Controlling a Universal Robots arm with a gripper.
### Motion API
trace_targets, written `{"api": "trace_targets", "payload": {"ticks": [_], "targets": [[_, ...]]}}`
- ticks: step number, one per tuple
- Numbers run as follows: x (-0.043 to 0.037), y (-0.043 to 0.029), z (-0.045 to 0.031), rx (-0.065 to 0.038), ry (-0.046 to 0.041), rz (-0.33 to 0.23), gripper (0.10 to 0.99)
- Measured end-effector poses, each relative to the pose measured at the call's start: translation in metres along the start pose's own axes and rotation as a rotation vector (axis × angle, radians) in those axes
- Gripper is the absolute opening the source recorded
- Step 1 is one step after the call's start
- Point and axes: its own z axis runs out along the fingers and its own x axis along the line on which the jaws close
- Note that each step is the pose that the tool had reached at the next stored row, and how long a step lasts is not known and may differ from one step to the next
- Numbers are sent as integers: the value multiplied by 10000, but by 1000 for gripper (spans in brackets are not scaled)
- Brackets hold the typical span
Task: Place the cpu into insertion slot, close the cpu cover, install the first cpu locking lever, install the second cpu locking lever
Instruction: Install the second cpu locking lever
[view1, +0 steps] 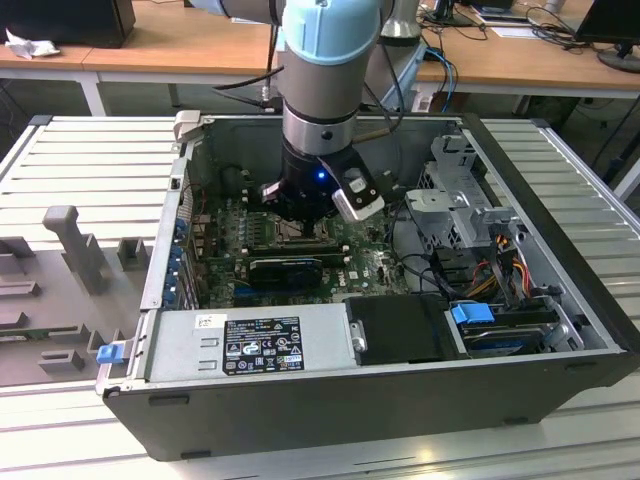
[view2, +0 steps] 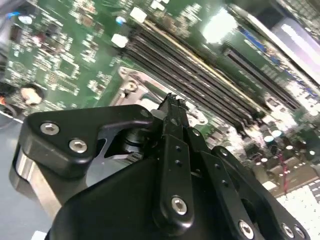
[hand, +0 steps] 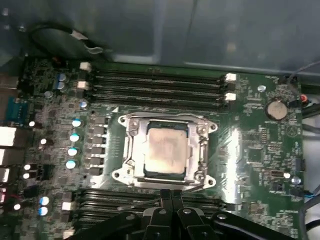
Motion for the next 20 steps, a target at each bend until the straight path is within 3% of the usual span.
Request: {"api": "trace_targets", "payload": {"ticks": [3,5,8,10,15,18,20], "targets": [[138,-4,13,-4,0,-5,106],[153,-9,48,-39,10,-48,106],[184,-30,186,-109,34,-217,106],[259,-61,202,-362,17,-235,106],[390,-126,243,-861,-22,-249,106],[419,-149,272,-1032,-35,-253,106],[430,-157,290,-1094,-40,-250,106]]}}
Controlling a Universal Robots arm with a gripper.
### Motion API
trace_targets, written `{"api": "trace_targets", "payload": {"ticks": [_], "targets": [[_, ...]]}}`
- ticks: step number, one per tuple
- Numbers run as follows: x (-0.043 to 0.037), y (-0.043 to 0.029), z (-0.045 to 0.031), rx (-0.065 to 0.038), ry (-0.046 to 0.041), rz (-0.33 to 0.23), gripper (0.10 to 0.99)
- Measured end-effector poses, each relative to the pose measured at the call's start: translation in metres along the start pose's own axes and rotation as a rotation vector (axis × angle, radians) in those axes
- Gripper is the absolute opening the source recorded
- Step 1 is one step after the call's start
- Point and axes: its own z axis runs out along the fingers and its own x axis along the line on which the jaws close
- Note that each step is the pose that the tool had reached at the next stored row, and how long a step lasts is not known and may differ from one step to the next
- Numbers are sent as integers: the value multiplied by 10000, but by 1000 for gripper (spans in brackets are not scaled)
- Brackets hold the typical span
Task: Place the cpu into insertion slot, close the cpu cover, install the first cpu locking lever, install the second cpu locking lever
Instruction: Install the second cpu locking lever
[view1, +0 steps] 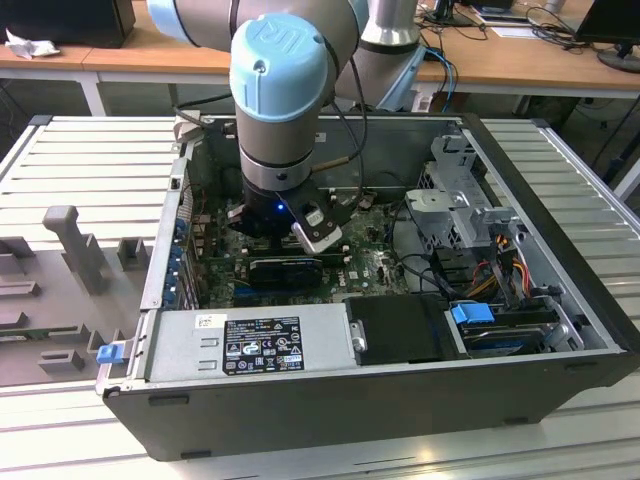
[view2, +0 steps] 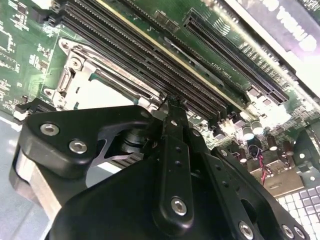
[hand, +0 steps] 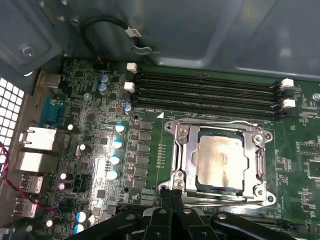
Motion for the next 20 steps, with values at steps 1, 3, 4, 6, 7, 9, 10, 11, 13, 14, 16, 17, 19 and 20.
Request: {"api": "trace_targets", "payload": {"ticks": [1,3,4,6,7,9,10,11,13,14,16,17,19,20], "targets": [[4,-6,18,-81,-7,-2,106],[10,-17,60,-330,-32,-4,106],[14,-20,70,-348,-33,-3,106],[41,-21,77,-377,-33,-7,106],[49,-18,72,-377,-33,-5,106],[54,-3,22,-382,-36,-7,106],[55,6,-12,-379,-35,-9,106],[55,18,-55,-379,-35,-7,106],[55,29,-95,-378,-34,-6,106],[54,34,-114,-378,-34,-6,106],[53,48,-165,-378,-35,-6,106],[53,53,-180,-378,-35,-6,106],[52,63,-217,-378,-35,-6,106],[52,65,-226,-378,-35,-6,106]]}}
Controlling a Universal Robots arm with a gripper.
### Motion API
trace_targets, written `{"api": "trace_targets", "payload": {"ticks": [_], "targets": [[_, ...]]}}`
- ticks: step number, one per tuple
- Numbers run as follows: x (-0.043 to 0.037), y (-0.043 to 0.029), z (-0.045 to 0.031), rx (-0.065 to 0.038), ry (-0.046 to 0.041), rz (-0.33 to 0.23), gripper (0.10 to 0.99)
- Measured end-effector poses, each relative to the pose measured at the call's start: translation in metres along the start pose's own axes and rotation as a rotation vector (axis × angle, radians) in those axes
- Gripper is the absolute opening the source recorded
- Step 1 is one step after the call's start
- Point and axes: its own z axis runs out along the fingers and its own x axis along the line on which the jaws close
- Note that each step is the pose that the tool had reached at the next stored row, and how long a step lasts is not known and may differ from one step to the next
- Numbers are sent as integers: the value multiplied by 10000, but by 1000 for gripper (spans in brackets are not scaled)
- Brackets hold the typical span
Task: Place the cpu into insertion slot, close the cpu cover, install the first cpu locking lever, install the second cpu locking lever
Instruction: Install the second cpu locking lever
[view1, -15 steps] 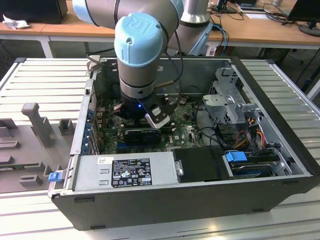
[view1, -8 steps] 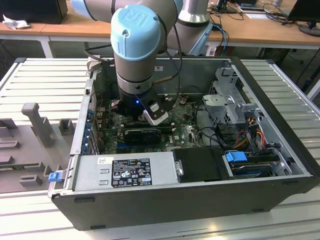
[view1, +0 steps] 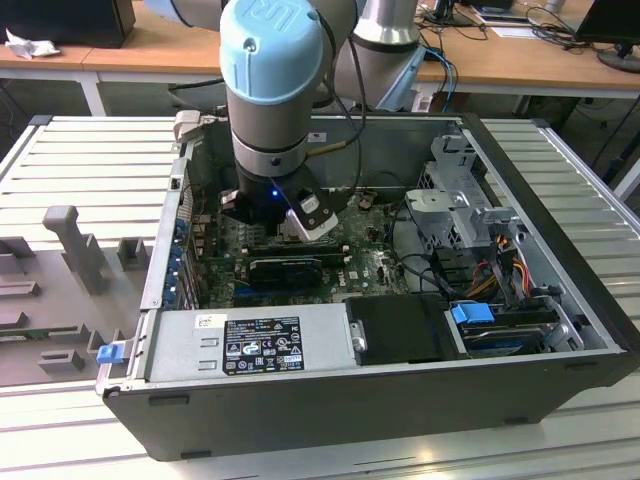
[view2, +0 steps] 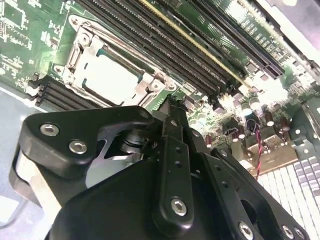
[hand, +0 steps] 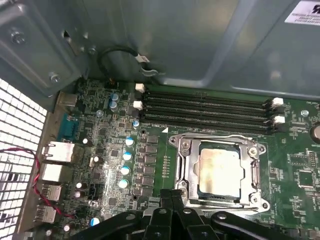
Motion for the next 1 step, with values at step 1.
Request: {"api": "trace_targets", "payload": {"ticks": [1], "targets": [[0,3,-9,1,1,0,106]]}}
